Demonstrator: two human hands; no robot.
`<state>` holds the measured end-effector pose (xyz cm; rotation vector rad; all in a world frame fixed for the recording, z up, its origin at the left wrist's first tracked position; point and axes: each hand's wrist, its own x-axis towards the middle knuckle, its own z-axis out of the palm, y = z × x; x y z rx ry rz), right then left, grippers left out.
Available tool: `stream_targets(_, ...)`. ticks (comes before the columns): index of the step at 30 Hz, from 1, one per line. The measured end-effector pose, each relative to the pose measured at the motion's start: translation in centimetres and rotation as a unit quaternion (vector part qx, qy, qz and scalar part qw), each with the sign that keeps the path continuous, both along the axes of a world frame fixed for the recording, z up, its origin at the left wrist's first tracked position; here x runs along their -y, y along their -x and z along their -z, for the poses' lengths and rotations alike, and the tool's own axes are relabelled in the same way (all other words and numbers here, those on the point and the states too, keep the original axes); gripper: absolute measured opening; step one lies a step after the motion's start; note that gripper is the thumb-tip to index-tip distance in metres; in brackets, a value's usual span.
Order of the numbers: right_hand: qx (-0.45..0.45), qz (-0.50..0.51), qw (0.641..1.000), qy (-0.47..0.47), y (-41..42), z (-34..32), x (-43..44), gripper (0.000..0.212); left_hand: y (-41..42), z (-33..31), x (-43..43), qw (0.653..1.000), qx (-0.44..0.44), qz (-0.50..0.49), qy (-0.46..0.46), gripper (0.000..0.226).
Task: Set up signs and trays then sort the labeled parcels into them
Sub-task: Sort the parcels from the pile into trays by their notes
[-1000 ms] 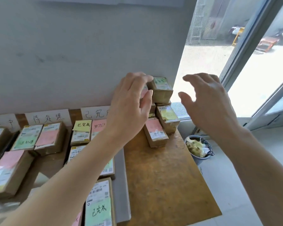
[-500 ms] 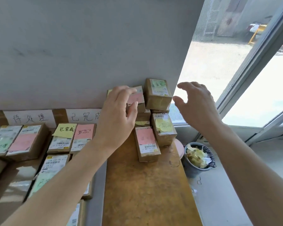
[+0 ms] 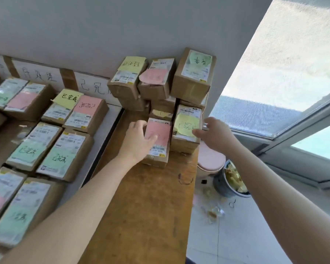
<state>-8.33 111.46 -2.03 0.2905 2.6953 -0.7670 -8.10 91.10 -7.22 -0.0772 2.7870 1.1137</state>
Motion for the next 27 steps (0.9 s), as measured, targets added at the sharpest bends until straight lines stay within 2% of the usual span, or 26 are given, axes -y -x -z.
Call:
stream_targets(6, 0.084, 0.078, 0.978, 0.176, 1.8, 4.7, -1.1, 0.053, 0.7, 3.4, -0.4, 0.984, 0.168, -0.049, -0.028, 0.082)
stream_targets(8, 0.122, 0.106, 0.959, 0.235, 2.1, 5.9, -1.4, 0.062, 1.1, 4.3, -0.2, 0.969, 0.22, -0.078, -0.08, 0.082)
stream_targets(9, 0.139, 0.117, 0.948, 0.26, 2.2, 6.4, -1.4, 0.068, 1.2, 4.7, -0.1, 0.961, 0.24, -0.082, -0.114, 0.074)
stream_targets(11, 0.172, 0.135, 0.928, 0.301, 2.5, 7.5, -1.5, 0.075, 1.5, 5.0, 0.0, 0.951, 0.251, -0.064, -0.171, 0.047)
stream_targets(13, 0.189, 0.152, 0.911, 0.333, 2.8, 8.4, -1.4, 0.079, 1.5, 5.0, 0.0, 0.945, 0.251, -0.058, -0.202, 0.035)
stream_targets(20, 0.192, 0.165, 0.91, 0.329, 1.9, 8.5, -1.0, 0.084, 0.7, 5.4, 0.4, 0.928, 0.265, -0.082, -0.249, 0.051)
stream_targets(25, 0.184, 0.18, 0.885, 0.388, 0.5, 8.9, -1.1, 0.098, -0.2, 5.2, 1.0, 0.922, 0.259, -0.075, -0.279, 0.054)
stream_targets(27, 0.18, 0.196, 0.871, 0.414, -0.5, 8.8, -0.9, 0.089, -0.8, 4.9, 1.4, 0.919, 0.264, -0.068, -0.286, 0.056)
